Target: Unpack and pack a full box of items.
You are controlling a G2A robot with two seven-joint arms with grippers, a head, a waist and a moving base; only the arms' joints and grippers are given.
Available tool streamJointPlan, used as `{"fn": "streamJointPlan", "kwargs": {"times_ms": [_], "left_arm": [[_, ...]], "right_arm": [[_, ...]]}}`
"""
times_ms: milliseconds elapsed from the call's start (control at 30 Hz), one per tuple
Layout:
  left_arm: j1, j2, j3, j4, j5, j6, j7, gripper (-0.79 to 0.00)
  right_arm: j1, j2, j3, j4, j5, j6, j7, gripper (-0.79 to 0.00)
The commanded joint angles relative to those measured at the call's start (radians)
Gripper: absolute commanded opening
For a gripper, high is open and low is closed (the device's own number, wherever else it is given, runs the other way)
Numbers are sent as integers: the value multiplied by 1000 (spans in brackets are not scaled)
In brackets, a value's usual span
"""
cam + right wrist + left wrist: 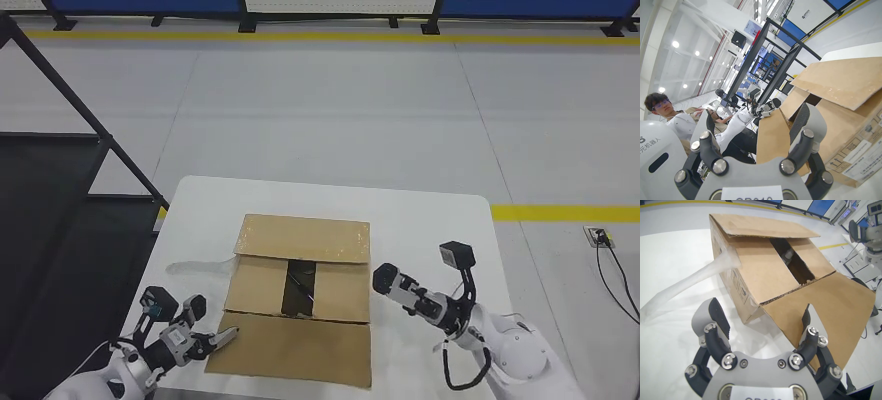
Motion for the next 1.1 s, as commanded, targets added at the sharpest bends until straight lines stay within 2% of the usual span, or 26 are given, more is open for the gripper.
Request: {"fn": "streamJointPlan", "kwargs": {"times_ms": [0, 67, 167, 500, 533, 667, 833, 933, 1067], "left_arm": [[3, 1, 6, 6, 35, 4, 18, 0], [3, 1, 13, 11, 59, 14, 34, 0], [-2, 0, 22, 22, 92, 74, 57, 0], [-2, 0, 22, 22, 92, 74, 57, 0], [-2, 0, 22, 22, 92, 74, 57, 0], [-2, 0, 22, 22, 92, 74, 57, 0], [-2, 0, 22, 22, 92, 74, 57, 0], [-2, 0, 22, 22, 92, 74, 57, 0], [-2, 0, 22, 22, 92, 74, 57, 0]], "right_arm": [[5, -3, -6, 9, 2, 33, -36, 0], [14, -6, -17, 18, 10, 52, -51, 0], [34, -6, -27, 25, -7, 23, -11, 0], [34, -6, -27, 25, -7, 23, -11, 0], [31, -6, -31, 27, 1, 35, -14, 0], [79, -15, -72, 65, 52, 195, -13, 0], [161, -25, -115, 158, 121, 336, 49, 0], [195, -29, -132, 195, 140, 386, 83, 0], [215, -32, -141, 221, 161, 391, 122, 0]]}}
